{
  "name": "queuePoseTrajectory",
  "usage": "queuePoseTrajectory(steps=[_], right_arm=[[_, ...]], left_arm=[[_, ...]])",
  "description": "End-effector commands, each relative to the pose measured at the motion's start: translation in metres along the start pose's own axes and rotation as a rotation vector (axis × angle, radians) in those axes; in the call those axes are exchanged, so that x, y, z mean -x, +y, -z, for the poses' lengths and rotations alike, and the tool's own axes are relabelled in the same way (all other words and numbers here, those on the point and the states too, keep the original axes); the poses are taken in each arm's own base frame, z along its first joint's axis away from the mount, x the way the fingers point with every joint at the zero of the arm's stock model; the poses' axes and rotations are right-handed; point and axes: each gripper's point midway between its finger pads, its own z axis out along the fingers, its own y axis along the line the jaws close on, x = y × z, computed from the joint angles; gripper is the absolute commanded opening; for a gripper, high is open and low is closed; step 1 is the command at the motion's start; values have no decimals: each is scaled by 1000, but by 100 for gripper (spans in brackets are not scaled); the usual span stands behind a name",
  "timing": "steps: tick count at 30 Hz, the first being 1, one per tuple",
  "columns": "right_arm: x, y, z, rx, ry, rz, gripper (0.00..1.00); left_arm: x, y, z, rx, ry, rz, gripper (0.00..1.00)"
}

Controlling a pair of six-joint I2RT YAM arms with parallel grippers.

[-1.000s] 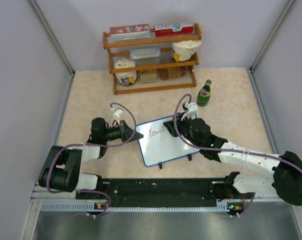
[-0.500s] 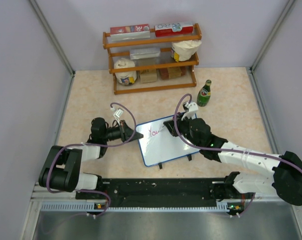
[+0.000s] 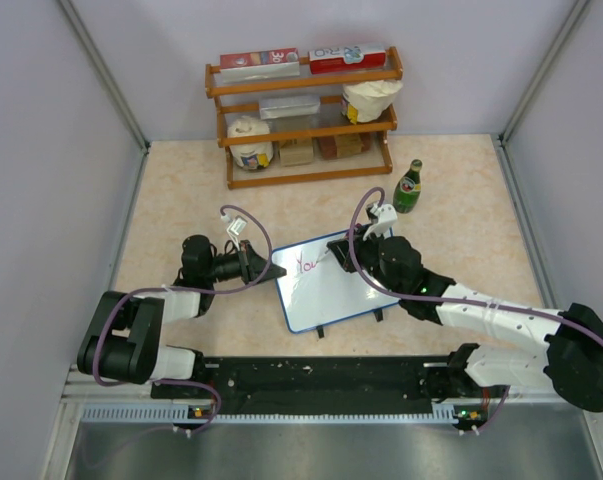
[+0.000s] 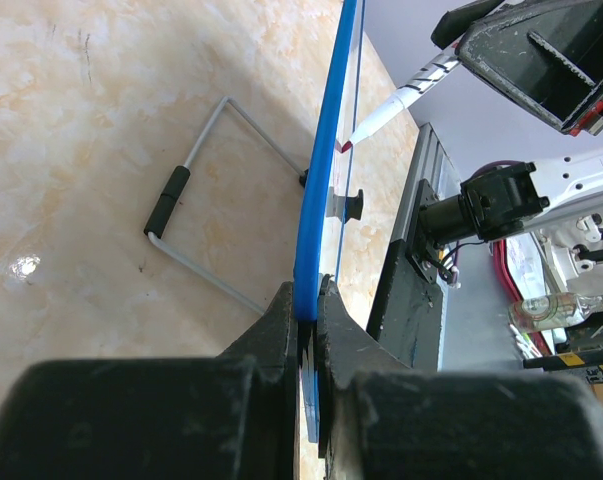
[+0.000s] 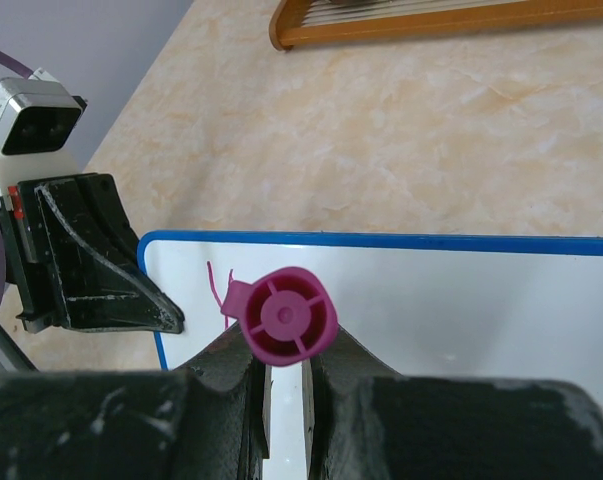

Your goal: Write a sentence on the whiteboard

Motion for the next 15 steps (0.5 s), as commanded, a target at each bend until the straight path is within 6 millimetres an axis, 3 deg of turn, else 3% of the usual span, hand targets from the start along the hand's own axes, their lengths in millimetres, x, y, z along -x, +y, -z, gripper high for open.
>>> queuePoseTrajectory(steps=[1,15], right_arm=[[24,3,0,-12,-74,11,0],[-5,-3,6,1,14,27,0]], left_arm=[[-2,9,-2,20,5,-61,0],[-1,9,-2,19,4,-63,0]])
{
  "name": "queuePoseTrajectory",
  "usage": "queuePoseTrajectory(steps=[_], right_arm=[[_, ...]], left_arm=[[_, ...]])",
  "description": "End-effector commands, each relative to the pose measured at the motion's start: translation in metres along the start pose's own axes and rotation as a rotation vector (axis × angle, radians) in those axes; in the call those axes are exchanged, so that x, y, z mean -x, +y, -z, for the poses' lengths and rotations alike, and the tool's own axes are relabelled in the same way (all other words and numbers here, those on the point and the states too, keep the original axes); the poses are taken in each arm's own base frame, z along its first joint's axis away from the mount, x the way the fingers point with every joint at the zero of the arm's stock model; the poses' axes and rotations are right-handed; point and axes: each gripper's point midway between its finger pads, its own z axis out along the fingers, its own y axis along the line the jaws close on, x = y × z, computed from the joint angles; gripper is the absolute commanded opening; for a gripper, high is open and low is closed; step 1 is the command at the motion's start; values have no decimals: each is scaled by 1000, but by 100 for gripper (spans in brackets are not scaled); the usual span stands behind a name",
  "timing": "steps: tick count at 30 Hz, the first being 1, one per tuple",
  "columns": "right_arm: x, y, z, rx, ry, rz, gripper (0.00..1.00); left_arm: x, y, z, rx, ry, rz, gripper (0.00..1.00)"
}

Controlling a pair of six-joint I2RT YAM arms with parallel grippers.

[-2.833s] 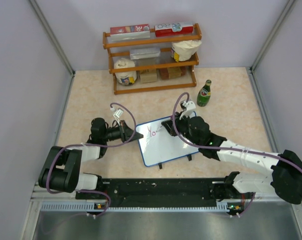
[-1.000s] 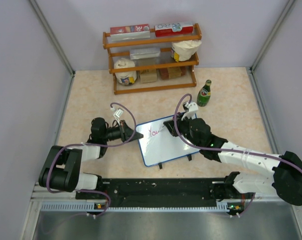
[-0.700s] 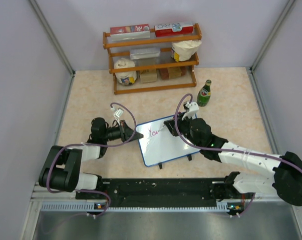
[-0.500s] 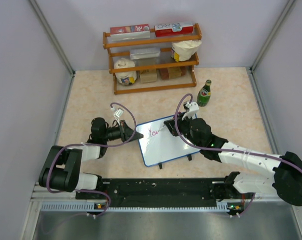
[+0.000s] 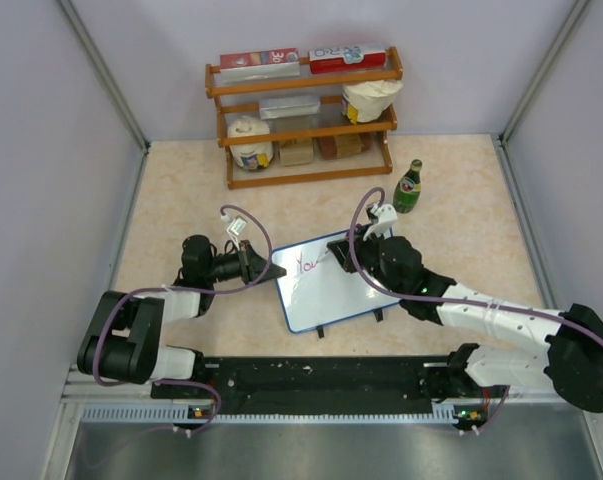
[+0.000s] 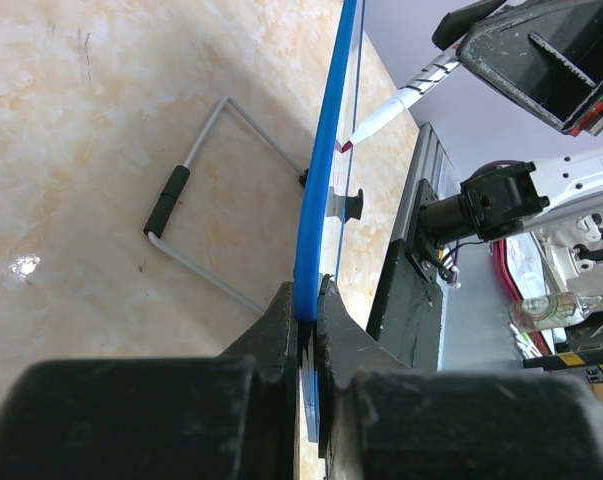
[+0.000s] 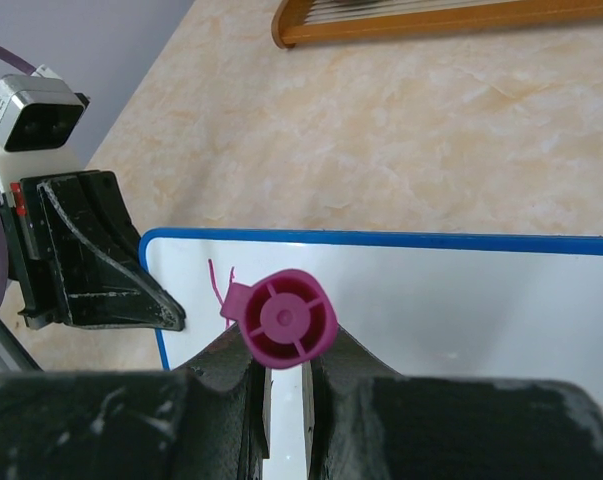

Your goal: Write a sentence on the whiteboard

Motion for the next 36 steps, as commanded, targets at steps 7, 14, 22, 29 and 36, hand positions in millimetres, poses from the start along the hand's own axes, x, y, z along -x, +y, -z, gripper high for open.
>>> queuePoseTrajectory(steps=[7,14,22,29,36], right_arm=[[-8,-5,9,7,17,37,0],[-2,-6,10,-2,-3,32,0],[33,12,16,49,-91,11,0],[54,13,15,25,-131,30,0],[49,8,6,2,-114,30,0]], left_arm=[[-1,9,-2,21,3,-64,0],[-2,9,-2,20,4,-63,0],[-1,9,-2,20,4,-65,0],[-1,9,-2,21,5,-65,0],[-2,10,-2,23,6,-64,0]])
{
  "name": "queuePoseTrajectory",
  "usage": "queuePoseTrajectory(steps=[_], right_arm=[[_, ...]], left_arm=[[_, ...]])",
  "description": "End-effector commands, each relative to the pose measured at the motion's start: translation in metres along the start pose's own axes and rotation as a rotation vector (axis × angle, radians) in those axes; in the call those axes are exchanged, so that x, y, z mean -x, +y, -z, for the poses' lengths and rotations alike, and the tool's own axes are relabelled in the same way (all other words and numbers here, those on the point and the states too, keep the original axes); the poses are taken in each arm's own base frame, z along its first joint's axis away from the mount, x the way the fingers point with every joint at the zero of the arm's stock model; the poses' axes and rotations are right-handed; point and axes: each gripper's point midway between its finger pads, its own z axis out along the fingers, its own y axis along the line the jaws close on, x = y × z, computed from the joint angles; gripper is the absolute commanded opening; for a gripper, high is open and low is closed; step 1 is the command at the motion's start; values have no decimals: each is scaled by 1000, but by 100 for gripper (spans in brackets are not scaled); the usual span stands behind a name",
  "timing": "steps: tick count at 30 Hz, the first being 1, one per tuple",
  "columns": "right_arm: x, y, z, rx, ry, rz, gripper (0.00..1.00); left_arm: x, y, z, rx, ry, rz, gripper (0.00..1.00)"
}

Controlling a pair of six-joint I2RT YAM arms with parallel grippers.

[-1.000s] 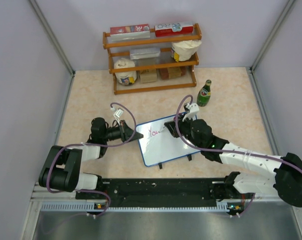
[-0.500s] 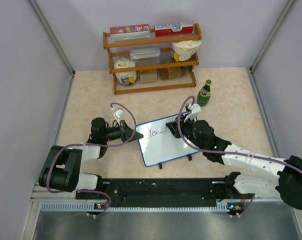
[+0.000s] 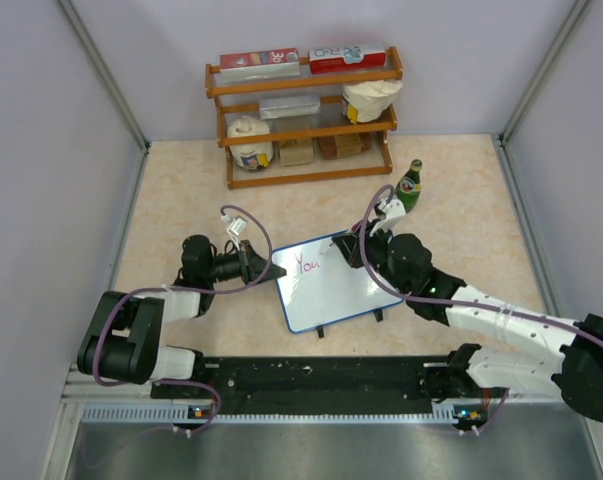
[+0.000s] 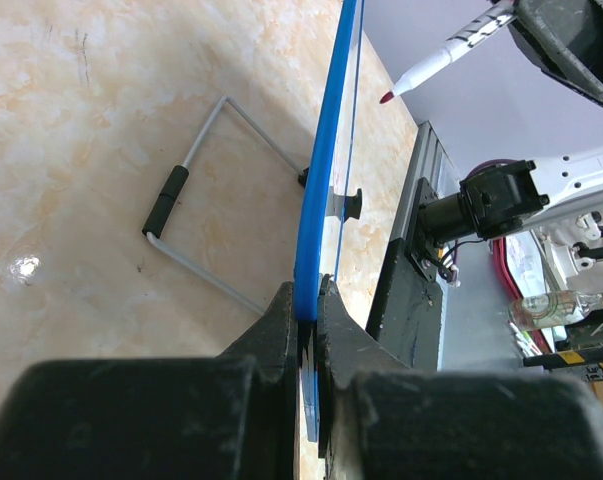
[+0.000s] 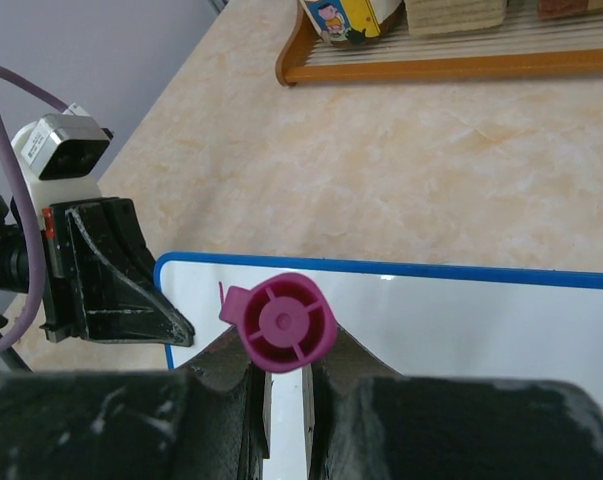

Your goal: Write a sentence on the whiteboard

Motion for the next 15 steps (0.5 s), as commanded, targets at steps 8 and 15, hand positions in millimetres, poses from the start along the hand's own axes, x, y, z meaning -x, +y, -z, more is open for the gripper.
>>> queuePoseTrajectory(steps=[8,15], right_arm=[[4,-3,-16,-27,-16,9,0],[-7,-3,-14,-4,12,10,0]], left_arm=[[-1,10,-2,26,4,-61,0],[-1,10,-2,27,5,-58,0]])
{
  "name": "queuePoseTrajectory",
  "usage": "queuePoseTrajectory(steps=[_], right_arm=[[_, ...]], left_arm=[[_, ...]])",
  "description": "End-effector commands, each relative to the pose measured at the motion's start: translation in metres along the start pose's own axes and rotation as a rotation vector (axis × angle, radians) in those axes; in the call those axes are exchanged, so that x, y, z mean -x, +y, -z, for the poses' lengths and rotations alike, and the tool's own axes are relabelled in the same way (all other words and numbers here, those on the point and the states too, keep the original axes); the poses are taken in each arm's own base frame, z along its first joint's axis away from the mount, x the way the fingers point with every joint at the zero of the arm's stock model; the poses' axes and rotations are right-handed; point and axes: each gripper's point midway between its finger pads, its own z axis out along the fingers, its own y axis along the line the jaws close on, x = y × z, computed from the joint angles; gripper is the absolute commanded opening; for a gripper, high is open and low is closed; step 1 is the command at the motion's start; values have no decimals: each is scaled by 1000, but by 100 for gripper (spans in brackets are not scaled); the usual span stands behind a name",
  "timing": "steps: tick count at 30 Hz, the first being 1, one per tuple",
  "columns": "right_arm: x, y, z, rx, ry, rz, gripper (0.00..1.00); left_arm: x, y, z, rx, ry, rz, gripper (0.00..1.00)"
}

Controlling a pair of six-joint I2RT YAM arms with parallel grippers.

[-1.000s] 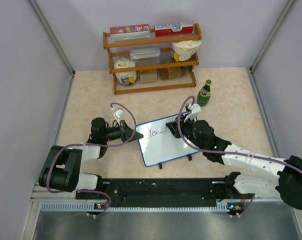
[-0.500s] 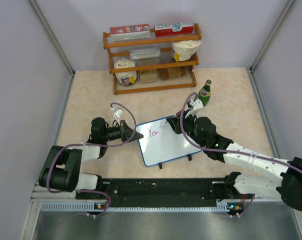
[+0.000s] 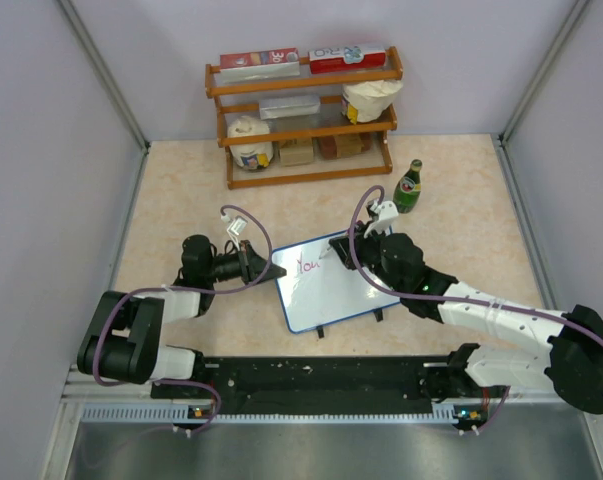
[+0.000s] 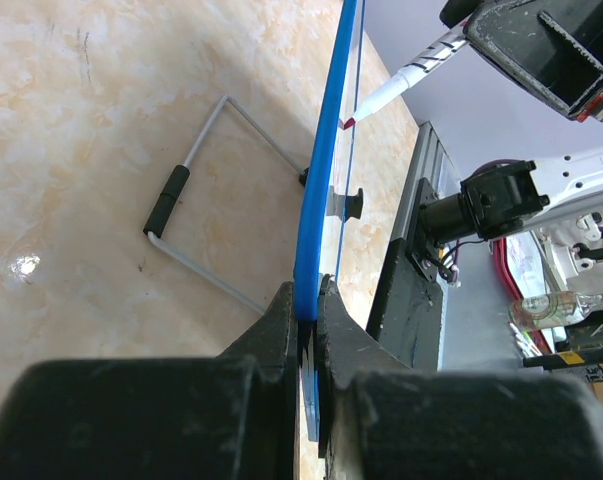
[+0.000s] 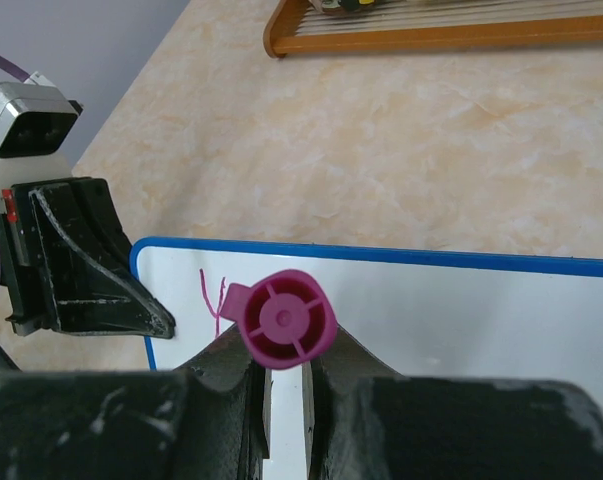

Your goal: Write a sentence on the whiteboard

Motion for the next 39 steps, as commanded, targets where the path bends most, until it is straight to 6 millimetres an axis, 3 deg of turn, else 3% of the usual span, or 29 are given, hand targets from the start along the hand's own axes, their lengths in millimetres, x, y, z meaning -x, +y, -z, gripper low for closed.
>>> queuePoseTrajectory(steps=[1,15,27,39], right_arm=[[12,4,-1,21,-35,-1,0],[38,5,15,24,-105,-25,0],[24,-8,4,-22,-69,-21,0],[-3,-23,1,-49,-10,-27,0]], left_arm=[[-1,9,-2,22,5,-61,0],[-2,10,-3,24,8,-56,0],[-2,11,-3,25,6,-59,0],[-2,10,-2,22,8,-59,0]])
